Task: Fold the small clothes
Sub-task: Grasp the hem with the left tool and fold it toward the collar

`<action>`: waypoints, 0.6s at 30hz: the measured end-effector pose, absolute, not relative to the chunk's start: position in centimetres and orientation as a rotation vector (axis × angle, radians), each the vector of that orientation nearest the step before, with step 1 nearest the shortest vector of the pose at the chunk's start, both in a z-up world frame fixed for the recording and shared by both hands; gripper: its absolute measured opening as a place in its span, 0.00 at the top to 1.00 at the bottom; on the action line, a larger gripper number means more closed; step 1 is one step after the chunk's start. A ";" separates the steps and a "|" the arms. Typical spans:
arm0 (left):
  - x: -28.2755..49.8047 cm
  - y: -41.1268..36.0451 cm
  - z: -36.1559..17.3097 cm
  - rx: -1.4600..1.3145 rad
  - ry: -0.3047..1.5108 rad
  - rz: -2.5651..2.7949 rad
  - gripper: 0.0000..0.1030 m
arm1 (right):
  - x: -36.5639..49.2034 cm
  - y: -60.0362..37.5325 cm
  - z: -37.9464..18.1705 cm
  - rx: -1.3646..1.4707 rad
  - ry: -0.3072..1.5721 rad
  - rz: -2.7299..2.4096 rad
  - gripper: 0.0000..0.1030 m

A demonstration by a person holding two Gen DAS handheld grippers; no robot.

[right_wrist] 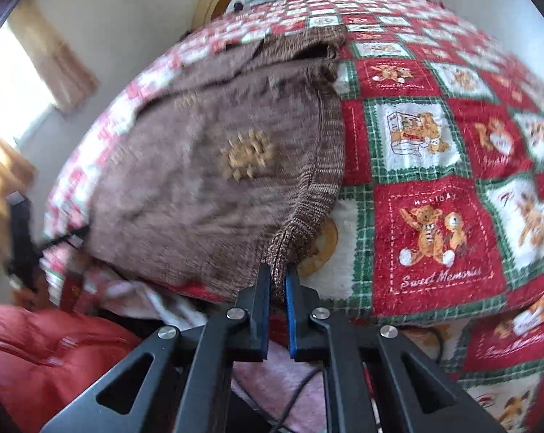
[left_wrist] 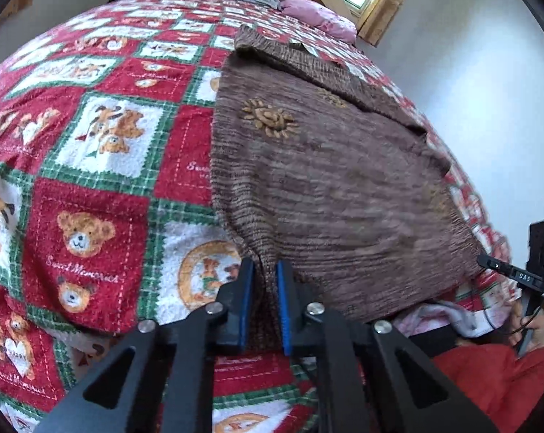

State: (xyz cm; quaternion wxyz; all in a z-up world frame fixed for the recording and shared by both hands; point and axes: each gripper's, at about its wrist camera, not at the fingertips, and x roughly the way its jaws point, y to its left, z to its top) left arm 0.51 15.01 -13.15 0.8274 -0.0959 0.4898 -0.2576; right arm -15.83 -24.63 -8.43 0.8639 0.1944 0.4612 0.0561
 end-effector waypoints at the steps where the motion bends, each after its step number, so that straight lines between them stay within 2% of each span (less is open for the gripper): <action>1: 0.9 15.2 -12.7 -0.248 1.048 -0.562 0.87 | -15.8 -24.9 -7.8 0.449 0.946 0.142 0.94; 9: 8.1 12.3 -7.9 -0.274 1.010 -0.578 0.87 | -9.8 -28.2 -3.1 0.668 0.798 0.244 0.94; 18: 18.7 9.2 -10.6 -0.218 1.100 -0.451 0.85 | 0.7 -33.6 -8.5 0.735 0.807 0.059 0.94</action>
